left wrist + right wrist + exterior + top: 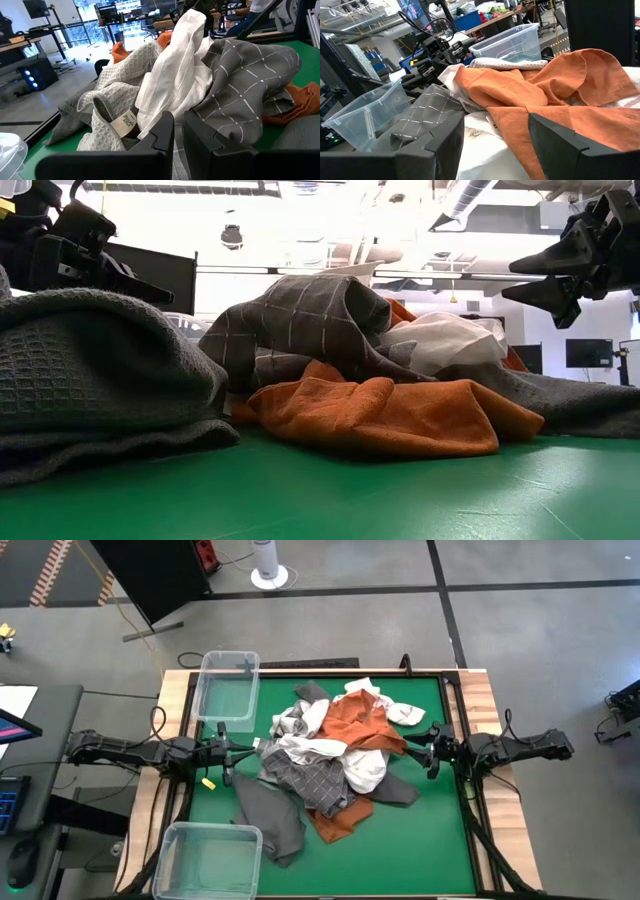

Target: Sort towels by color in basket

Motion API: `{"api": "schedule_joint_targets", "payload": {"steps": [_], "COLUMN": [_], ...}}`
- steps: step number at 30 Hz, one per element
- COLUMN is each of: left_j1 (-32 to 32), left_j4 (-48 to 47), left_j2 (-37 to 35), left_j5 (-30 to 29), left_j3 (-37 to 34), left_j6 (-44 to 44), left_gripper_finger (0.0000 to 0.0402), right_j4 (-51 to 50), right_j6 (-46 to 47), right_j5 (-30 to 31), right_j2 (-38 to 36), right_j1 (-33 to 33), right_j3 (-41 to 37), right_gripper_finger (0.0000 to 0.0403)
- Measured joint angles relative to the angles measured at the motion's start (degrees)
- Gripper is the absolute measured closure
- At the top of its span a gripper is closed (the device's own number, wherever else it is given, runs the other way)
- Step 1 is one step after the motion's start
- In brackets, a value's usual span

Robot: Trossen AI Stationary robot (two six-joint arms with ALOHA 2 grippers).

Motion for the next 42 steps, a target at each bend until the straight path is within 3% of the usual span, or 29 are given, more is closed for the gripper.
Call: {"api": "schedule_joint_targets", "payload": {"steps": [15, 26, 42], "left_j1": [-0.02, -0.02, 0.0], "left_j4": [-0.02, 2.3, 3.02], "left_j2": [0.0, 0.02, 0.0], "left_j5": [0.0, -0.04, -0.03], "left_j3": [0.0, 0.0, -0.02], "left_j6": [0.0, -6.93, -11.97], "left_gripper_finger": [0.0372, 0.0372, 0.0372], "right_j4": [0.09, 3.12, -0.11], "right_j6": [-3.89, 7.3, 7.45], "right_j5": [0.42, 1.53, 1.49], "right_j2": [0.0, 0.0, 0.02], "right_j1": [-1.2, -2.72, -6.34], "right_j3": [-0.01, -0.25, 0.08], "right_gripper_finger": [0.0155, 0.0155, 0.0155]}}
